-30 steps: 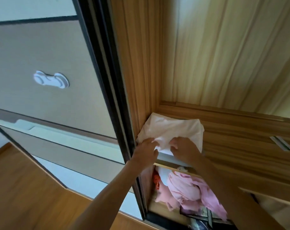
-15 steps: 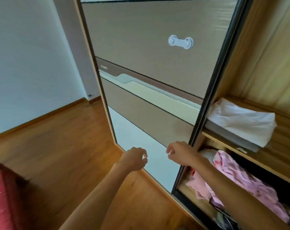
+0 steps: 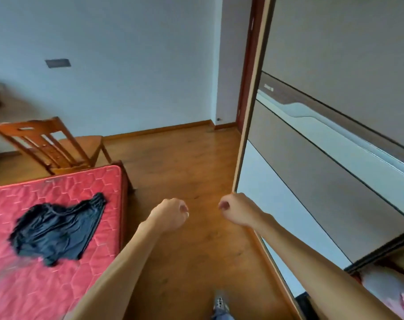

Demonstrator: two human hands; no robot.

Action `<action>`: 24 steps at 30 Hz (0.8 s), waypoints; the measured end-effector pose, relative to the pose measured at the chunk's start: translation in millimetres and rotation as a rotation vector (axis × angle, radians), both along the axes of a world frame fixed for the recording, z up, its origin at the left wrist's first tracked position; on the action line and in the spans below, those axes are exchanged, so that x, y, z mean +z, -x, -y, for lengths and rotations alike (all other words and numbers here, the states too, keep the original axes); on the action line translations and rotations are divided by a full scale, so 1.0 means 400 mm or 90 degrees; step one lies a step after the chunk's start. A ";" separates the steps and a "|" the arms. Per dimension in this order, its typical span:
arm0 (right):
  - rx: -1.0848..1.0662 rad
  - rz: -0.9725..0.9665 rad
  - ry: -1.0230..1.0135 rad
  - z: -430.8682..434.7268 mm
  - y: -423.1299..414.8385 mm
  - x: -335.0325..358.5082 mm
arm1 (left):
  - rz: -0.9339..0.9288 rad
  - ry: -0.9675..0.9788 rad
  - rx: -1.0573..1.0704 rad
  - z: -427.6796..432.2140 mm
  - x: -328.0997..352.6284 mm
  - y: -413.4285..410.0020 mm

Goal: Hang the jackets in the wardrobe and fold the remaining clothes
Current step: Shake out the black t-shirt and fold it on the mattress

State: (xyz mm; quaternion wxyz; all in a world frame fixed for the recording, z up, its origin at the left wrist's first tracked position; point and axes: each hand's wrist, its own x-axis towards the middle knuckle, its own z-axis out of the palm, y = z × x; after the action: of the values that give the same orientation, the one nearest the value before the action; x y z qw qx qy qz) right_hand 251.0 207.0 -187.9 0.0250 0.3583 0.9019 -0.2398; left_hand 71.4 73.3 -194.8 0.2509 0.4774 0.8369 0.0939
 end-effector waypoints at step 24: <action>0.521 -0.035 0.030 -0.072 0.959 0.148 | -0.111 0.040 0.508 0.211 0.115 0.626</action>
State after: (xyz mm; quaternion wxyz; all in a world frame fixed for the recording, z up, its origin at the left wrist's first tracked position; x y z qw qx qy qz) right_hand -132.6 235.9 -128.8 0.1026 -0.0375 0.9645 -0.2404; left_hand -179.1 -11.0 -148.7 0.1374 0.1136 0.9770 0.1172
